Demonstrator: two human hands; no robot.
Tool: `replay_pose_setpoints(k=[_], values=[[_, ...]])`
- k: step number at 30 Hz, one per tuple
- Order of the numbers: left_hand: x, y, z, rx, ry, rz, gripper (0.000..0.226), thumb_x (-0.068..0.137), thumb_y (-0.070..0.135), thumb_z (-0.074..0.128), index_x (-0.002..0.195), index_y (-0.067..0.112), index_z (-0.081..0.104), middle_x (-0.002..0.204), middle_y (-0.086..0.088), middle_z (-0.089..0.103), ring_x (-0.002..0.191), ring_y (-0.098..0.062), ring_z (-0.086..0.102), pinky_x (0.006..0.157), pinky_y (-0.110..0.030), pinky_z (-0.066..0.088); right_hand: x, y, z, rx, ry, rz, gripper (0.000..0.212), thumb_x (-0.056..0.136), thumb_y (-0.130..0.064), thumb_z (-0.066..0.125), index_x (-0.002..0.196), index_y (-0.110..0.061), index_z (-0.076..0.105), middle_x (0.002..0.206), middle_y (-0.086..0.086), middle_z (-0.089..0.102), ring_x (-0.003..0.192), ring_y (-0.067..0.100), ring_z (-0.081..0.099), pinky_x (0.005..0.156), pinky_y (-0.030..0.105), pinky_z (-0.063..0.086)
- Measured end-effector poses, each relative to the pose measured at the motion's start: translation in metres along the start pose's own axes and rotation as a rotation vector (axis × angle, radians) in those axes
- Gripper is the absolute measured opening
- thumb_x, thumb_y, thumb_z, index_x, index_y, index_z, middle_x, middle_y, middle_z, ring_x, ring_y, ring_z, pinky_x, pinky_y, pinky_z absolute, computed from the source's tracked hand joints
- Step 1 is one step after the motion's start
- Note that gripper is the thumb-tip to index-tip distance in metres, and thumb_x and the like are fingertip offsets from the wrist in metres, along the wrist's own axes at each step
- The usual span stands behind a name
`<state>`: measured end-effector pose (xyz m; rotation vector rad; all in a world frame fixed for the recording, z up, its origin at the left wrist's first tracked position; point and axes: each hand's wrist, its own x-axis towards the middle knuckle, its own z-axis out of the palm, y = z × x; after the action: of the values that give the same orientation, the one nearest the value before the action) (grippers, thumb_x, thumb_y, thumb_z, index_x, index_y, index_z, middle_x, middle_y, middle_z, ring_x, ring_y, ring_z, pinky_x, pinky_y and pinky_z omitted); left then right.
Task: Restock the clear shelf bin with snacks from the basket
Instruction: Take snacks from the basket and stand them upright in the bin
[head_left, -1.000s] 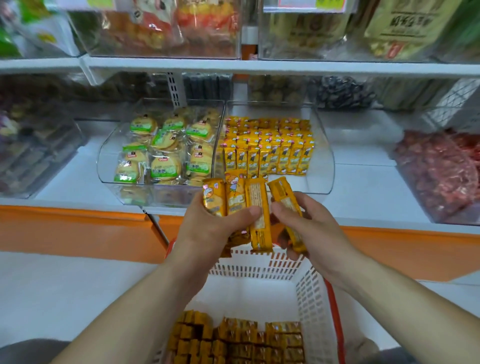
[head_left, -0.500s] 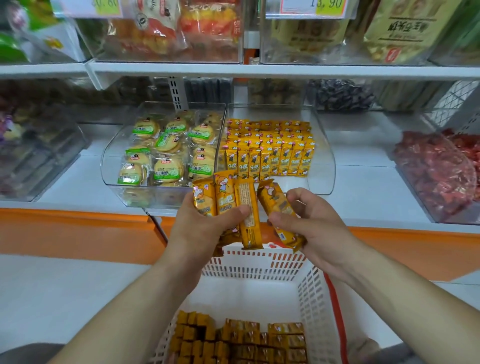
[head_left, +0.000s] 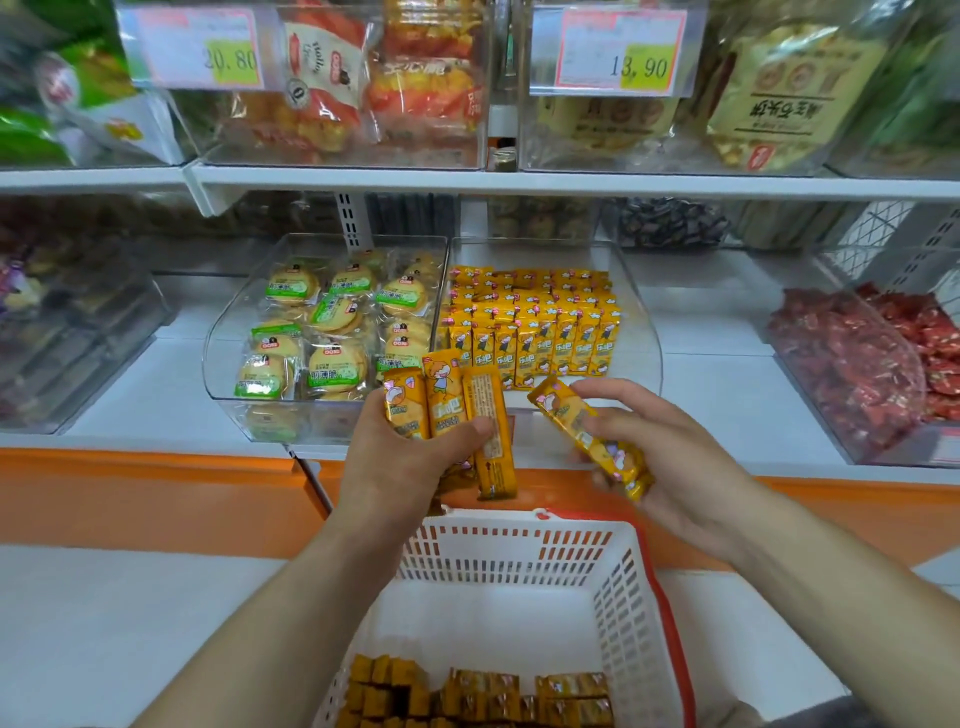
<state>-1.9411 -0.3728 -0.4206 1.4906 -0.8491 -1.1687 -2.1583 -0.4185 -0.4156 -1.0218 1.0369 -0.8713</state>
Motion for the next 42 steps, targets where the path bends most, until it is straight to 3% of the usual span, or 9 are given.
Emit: replay_pose_setpoints(k=[4, 9, 15, 20, 25, 28, 34, 37, 42], values=[[0.013, 0.006, -0.004, 0.043, 0.01, 0.047, 0.066, 0.066, 0.035, 0.092, 0.124, 0.028, 0.061, 0.102, 0.003, 0.08, 0.088, -0.022, 0.079, 0.083, -0.05, 0.063, 0.029, -0.024, -0.018, -0.29, 0.056, -0.055, 0.04, 0.083, 0.006, 0.059, 0.105, -0.024, 0.074, 0.101, 0.016, 0.063, 0.076, 0.022, 0.06, 0.062, 0.032, 0.052], [0.025, 0.009, -0.006, 0.082, -0.006, 0.076, 0.062, 0.066, 0.029, 0.092, 0.12, 0.026, 0.062, 0.098, 0.004, 0.08, 0.088, -0.019, 0.079, 0.081, -0.047, 0.064, 0.092, -0.044, -0.029, -0.893, 0.352, -0.266, 0.046, 0.074, -0.02, 0.084, 0.11, -0.02, 0.056, 0.1, -0.003, 0.064, 0.085, 0.019, 0.06, 0.07, 0.035, 0.047], [0.035, 0.004, -0.005, 0.101, -0.011, 0.101, 0.057, 0.07, 0.024, 0.091, 0.119, 0.028, 0.061, 0.095, 0.01, 0.08, 0.085, -0.013, 0.078, 0.074, -0.039, 0.066, 0.162, -0.03, -0.024, -1.294, 0.275, -0.299, 0.039, 0.079, -0.01, 0.077, 0.114, -0.012, 0.059, 0.099, 0.005, 0.06, 0.1, 0.027, 0.056, 0.072, 0.031, 0.038], [0.041, 0.0, -0.006, 0.105, -0.026, 0.086, 0.059, 0.069, 0.027, 0.092, 0.119, 0.03, 0.061, 0.1, 0.007, 0.08, 0.089, -0.018, 0.079, 0.08, -0.048, 0.064, 0.19, -0.009, -0.024, -1.278, 0.291, -0.334, 0.047, 0.08, -0.002, 0.073, 0.122, -0.016, 0.061, 0.125, 0.016, 0.053, 0.115, 0.034, 0.054, 0.092, 0.032, 0.043], [0.042, -0.008, -0.005, 0.123, -0.007, 0.092, 0.055, 0.071, 0.026, 0.091, 0.116, 0.033, 0.06, 0.095, 0.012, 0.08, 0.084, -0.012, 0.078, 0.075, -0.038, 0.066, 0.197, 0.004, -0.026, -1.145, 0.321, -0.464, 0.034, 0.077, 0.008, 0.068, 0.096, -0.018, 0.056, 0.098, 0.008, 0.06, 0.092, 0.032, 0.059, 0.078, 0.038, 0.05], [0.042, -0.008, -0.002, 0.128, -0.006, 0.077, 0.057, 0.072, 0.024, 0.091, 0.118, 0.031, 0.059, 0.096, 0.011, 0.08, 0.086, -0.013, 0.078, 0.078, -0.041, 0.065, 0.198, 0.007, -0.027, -1.169, 0.312, -0.465, 0.026, 0.081, 0.006, 0.067, 0.088, -0.017, 0.059, 0.084, 0.002, 0.058, 0.086, 0.029, 0.061, 0.07, 0.029, 0.043], [0.041, -0.005, 0.004, 0.092, -0.006, 0.058, 0.059, 0.07, 0.026, 0.092, 0.119, 0.03, 0.059, 0.095, 0.011, 0.08, 0.083, -0.012, 0.078, 0.077, -0.04, 0.065, 0.154, -0.013, -0.022, -1.157, 0.328, -0.512, 0.023, 0.082, -0.012, 0.074, 0.098, -0.024, 0.064, 0.105, 0.0, 0.051, 0.091, 0.023, 0.059, 0.086, 0.033, 0.049], [0.04, -0.005, 0.009, 0.058, -0.01, 0.038, 0.061, 0.068, 0.03, 0.092, 0.119, 0.03, 0.059, 0.095, 0.01, 0.08, 0.082, -0.011, 0.078, 0.071, -0.034, 0.065, 0.102, -0.024, -0.012, -0.943, 0.178, -0.464, 0.014, 0.087, -0.015, 0.07, 0.092, -0.028, 0.067, 0.092, -0.004, 0.067, 0.083, 0.015, 0.064, 0.073, 0.032, 0.051], [0.028, -0.008, 0.019, 0.028, -0.073, 0.026, 0.075, 0.055, 0.046, 0.089, 0.122, 0.027, 0.062, 0.099, 0.005, 0.08, 0.086, -0.018, 0.079, 0.079, -0.044, 0.064, 0.022, -0.006, 0.011, -0.456, -0.15, -0.129, 0.03, 0.091, -0.031, 0.07, 0.117, -0.039, 0.059, 0.096, -0.011, 0.072, 0.079, 0.016, 0.075, 0.062, 0.027, 0.058]])
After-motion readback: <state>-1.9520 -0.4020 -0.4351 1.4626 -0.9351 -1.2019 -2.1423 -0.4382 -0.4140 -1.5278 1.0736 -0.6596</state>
